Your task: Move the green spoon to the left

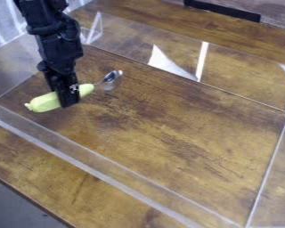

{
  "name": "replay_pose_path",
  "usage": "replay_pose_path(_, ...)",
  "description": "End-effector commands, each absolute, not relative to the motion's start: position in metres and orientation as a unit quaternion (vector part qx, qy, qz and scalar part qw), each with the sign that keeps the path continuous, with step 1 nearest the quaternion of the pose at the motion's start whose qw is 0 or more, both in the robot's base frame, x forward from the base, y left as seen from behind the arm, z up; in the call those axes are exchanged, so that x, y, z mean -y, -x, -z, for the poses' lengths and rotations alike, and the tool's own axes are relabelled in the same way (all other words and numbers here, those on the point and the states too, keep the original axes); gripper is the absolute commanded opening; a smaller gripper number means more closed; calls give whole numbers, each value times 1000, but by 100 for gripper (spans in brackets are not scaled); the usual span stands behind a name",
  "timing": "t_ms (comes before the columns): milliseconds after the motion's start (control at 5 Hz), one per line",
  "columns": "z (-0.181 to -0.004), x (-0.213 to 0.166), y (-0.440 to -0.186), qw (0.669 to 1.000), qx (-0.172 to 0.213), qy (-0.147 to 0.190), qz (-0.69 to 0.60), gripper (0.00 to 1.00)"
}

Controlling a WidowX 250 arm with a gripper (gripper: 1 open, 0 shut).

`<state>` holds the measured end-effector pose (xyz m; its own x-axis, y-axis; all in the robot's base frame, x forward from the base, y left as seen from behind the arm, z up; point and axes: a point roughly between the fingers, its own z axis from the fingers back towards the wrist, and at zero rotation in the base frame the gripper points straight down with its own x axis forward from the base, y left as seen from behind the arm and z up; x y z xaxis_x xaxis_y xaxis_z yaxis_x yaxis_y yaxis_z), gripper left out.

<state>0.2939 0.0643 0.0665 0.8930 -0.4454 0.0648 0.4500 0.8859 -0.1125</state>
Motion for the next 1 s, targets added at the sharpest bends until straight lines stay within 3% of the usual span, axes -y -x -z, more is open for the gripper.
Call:
replay_pose_path(0, -116, -69, -316, 967, 61, 25, 247, 0)
replay_pose_path(200, -133, -66, -345, 964, 67, 11, 258, 0)
replay_pose_path(400, -134, -67, -379, 963, 75, 4, 259, 0)
replay_pose_path(800, -121, -66, -393, 970, 80, 17, 230, 0)
